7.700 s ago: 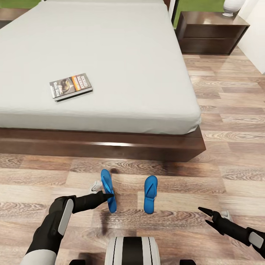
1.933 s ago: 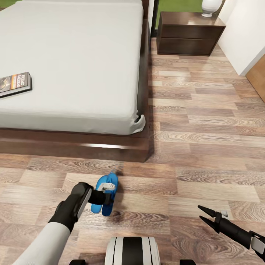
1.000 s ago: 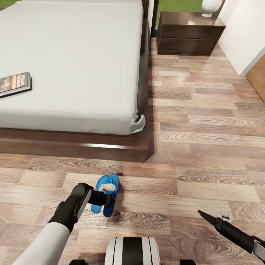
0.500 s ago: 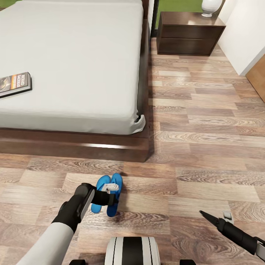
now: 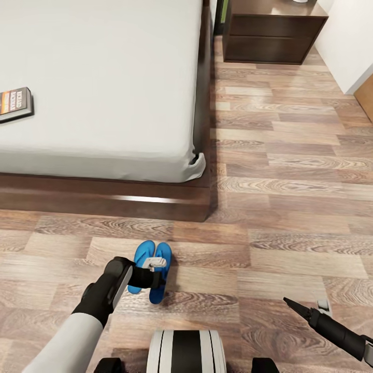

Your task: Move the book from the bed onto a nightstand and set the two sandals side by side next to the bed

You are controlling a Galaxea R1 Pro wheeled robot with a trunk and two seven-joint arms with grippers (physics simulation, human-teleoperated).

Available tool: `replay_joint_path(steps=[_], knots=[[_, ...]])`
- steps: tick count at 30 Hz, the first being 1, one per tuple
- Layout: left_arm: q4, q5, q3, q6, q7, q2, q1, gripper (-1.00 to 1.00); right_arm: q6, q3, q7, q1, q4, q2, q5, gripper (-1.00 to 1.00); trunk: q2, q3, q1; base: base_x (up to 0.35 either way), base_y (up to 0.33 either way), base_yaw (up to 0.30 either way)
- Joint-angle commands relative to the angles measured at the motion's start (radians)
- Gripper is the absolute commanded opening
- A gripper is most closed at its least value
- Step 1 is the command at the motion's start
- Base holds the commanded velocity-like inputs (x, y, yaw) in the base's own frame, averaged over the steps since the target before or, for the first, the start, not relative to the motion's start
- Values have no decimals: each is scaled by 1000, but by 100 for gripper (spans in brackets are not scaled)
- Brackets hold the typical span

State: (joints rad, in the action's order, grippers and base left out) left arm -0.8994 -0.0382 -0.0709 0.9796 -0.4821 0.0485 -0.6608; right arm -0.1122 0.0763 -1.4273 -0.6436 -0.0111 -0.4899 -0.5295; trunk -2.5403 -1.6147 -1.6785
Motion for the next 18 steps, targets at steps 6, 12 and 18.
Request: replay_joint_path(steps=[6,12,18], knots=[[-21,-5,1,4,-4,-4,0,-100,-11,8,-4,-1,4,1,5,100,-1,-16,-2,0,0,0],[-44,-3,3,4,-3,-2,0,-100,-10,8,-4,-1,5,3,5,100,-1,-16,-2,0,0,0],[-47,-3,3,-8,15,3,0,-100,-10,8,-4,-1,5,4,5,100,-1,-16,-2,0,0,0]])
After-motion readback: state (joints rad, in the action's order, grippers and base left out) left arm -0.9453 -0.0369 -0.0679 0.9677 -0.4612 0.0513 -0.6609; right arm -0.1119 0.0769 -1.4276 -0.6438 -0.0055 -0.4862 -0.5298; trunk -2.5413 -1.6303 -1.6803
